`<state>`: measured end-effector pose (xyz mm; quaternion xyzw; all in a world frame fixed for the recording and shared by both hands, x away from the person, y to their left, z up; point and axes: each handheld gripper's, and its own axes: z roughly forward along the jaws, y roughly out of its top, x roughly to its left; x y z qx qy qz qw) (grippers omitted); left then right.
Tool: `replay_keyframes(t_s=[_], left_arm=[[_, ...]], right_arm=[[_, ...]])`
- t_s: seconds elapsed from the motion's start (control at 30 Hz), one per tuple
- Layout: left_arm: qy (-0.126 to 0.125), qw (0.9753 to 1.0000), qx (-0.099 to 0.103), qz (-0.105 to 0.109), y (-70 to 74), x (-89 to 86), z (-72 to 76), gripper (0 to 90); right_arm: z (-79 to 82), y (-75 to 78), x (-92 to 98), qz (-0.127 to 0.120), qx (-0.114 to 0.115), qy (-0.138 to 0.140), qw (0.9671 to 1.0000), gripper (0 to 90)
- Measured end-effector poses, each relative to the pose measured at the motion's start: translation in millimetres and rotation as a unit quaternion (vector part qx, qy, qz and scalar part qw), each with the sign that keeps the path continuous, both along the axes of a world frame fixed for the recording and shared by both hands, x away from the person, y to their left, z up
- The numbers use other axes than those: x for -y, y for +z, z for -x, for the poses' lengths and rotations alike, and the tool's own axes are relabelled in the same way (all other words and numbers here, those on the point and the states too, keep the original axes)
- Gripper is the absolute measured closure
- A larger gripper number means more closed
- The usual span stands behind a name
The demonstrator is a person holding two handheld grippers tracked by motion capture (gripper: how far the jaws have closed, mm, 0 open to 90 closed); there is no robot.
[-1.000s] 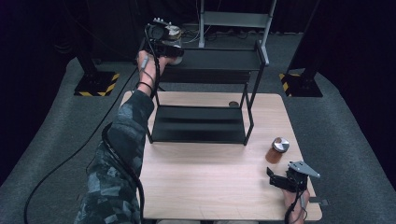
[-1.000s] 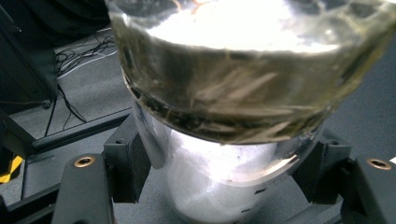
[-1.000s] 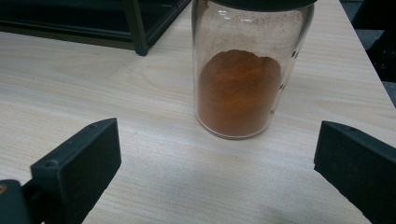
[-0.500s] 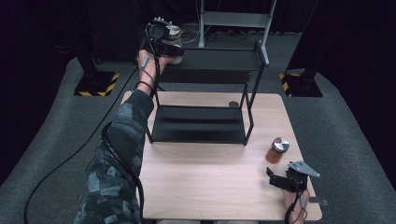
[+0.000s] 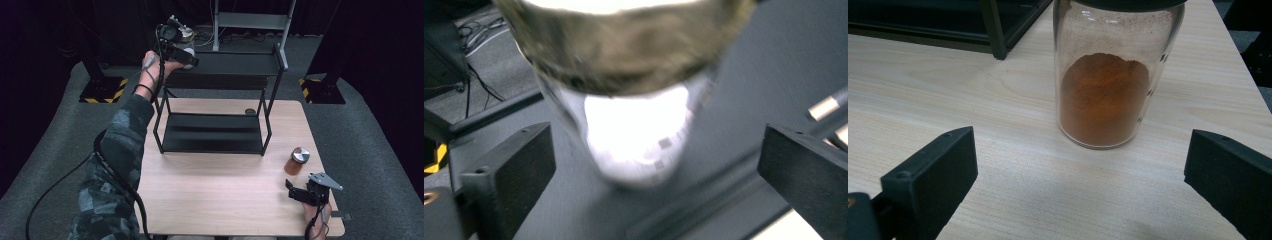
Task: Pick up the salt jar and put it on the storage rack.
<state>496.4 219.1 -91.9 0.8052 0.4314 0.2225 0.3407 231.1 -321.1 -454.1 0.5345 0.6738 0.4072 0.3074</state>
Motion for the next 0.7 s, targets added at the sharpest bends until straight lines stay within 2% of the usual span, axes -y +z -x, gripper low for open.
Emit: replay_keyframes(t_s=[0.13,0.33,0.53,0.7], left_arm=[[-0.022,0.9995,-0.003,-0.024,4.8,-3.5,12.9,0.1],[-0.044,0.9978,-0.004,-0.05,1.1,-12.8,34.6,0.1],[-0.072,0.9942,-0.007,-0.08,-11.4,-18.7,58.8,0.0],[-0.095,0.9899,-0.004,-0.105,-31.0,-19.9,85.4,0.0]], right_arm=[[0.0,0.0,0.0,0.0,0.0,0.0,1.0,0.0],[0.0,0.1,-0.7,0.001,0.0,-0.001,1.0,0.0],[0.1,0.0,-1.1,0.002,0.0,-0.001,1.0,0.0],[0.2,0.0,-1.7,0.003,0.0,-0.002,1.0,0.0]])
